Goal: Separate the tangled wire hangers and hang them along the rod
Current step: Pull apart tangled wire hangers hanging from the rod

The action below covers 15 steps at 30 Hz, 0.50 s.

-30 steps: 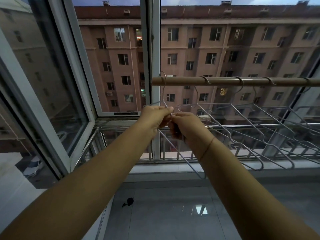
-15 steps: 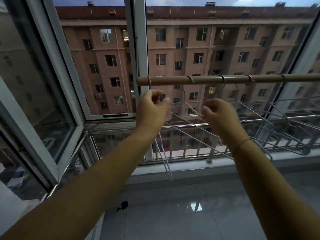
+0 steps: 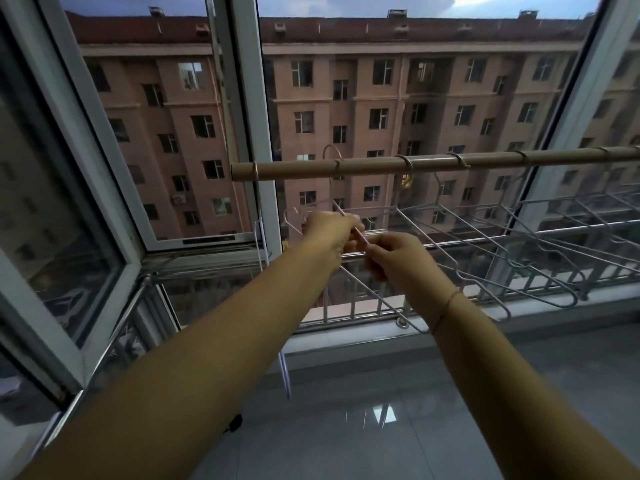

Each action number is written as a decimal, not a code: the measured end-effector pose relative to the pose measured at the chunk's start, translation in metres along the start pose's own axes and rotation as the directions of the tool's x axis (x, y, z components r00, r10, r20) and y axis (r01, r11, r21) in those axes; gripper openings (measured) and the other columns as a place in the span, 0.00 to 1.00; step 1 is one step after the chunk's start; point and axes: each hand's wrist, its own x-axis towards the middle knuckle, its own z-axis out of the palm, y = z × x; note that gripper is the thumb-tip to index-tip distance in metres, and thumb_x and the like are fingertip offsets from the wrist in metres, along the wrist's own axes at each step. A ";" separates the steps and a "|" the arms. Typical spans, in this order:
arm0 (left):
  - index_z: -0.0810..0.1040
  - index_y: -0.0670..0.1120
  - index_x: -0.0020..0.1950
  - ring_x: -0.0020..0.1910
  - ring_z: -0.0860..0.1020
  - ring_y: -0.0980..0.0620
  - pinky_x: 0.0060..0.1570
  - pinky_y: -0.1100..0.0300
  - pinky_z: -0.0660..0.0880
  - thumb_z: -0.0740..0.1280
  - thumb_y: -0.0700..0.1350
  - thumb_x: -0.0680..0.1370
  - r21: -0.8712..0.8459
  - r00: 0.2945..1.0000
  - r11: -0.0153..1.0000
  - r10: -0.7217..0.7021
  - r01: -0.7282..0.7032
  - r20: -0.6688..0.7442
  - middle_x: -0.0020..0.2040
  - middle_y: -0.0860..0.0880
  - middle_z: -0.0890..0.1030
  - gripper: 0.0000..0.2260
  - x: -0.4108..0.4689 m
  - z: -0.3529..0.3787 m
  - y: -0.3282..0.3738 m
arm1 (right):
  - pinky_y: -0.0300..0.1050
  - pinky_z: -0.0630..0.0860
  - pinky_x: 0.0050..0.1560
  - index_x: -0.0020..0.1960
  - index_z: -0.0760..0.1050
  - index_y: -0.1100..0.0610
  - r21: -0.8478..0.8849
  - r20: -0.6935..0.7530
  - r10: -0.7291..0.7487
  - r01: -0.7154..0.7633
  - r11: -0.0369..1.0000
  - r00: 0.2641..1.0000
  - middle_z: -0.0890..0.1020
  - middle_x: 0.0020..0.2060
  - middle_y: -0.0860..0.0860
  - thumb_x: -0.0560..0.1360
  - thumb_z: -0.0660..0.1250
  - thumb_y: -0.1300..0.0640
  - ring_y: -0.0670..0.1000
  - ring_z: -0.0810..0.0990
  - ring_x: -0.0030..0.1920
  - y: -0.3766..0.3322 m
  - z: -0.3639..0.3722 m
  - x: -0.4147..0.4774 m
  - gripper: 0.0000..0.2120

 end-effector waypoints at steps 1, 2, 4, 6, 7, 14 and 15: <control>0.78 0.37 0.48 0.29 0.77 0.54 0.25 0.67 0.75 0.63 0.38 0.78 -0.005 1.000 1.000 0.014 -0.014 -0.019 0.36 0.45 0.80 0.06 0.002 0.001 0.003 | 0.37 0.74 0.32 0.47 0.78 0.61 0.033 -0.011 0.002 -0.001 0.999 1.000 0.77 0.29 0.52 0.77 0.61 0.61 0.47 0.73 0.29 -0.004 0.002 0.003 0.08; 0.79 0.37 0.49 0.28 0.76 0.54 0.22 0.68 0.73 0.62 0.38 0.78 -0.016 0.999 1.000 0.020 -0.021 -0.037 0.36 0.46 0.80 0.07 0.005 0.002 0.006 | 0.37 0.74 0.31 0.47 0.78 0.61 0.056 -0.019 0.007 -0.006 0.998 1.000 0.77 0.30 0.52 0.77 0.60 0.61 0.47 0.74 0.29 -0.007 0.004 0.007 0.08; 0.78 0.36 0.50 0.26 0.75 0.55 0.17 0.69 0.69 0.62 0.37 0.78 -0.025 0.998 1.000 0.010 -0.012 -0.063 0.36 0.46 0.79 0.07 0.012 0.002 0.010 | 0.38 0.75 0.31 0.43 0.78 0.59 0.070 -0.018 0.029 -0.027 0.997 0.999 0.77 0.29 0.53 0.78 0.59 0.62 0.47 0.74 0.28 -0.014 0.007 0.013 0.10; 0.78 0.37 0.48 0.26 0.74 0.54 0.18 0.68 0.69 0.62 0.37 0.78 -0.010 0.996 0.999 -0.032 0.031 -0.081 0.36 0.45 0.79 0.06 0.019 -0.001 0.008 | 0.41 0.75 0.33 0.41 0.78 0.60 0.077 0.006 0.067 -0.067 0.995 0.998 0.77 0.29 0.54 0.77 0.58 0.64 0.49 0.74 0.28 -0.018 0.012 0.018 0.11; 0.78 0.37 0.45 0.26 0.74 0.54 0.19 0.67 0.69 0.62 0.37 0.78 0.003 0.994 0.998 -0.056 0.057 -0.089 0.37 0.44 0.79 0.07 0.023 -0.003 0.005 | 0.42 0.75 0.33 0.41 0.78 0.62 0.077 0.027 0.088 -0.090 0.993 0.996 0.77 0.29 0.55 0.77 0.58 0.64 0.50 0.74 0.29 -0.019 0.014 0.020 0.11; 0.74 0.39 0.38 0.26 0.75 0.54 0.24 0.67 0.69 0.61 0.34 0.78 0.034 0.982 0.981 -0.190 0.190 -0.023 0.34 0.44 0.76 0.09 0.021 -0.014 -0.029 | 0.42 0.77 0.38 0.41 0.77 0.58 0.082 0.192 0.146 -0.164 0.983 0.971 0.79 0.36 0.57 0.78 0.59 0.59 0.52 0.77 0.36 0.012 0.017 0.008 0.11; 0.73 0.40 0.38 0.28 0.74 0.54 0.26 0.66 0.69 0.61 0.34 0.78 0.039 0.980 0.979 -0.201 0.201 0.000 0.34 0.45 0.76 0.09 0.016 -0.016 -0.033 | 0.43 0.76 0.39 0.42 0.77 0.58 0.070 0.167 0.133 -0.146 0.987 0.977 0.79 0.37 0.56 0.78 0.58 0.58 0.52 0.77 0.37 0.018 0.015 0.007 0.11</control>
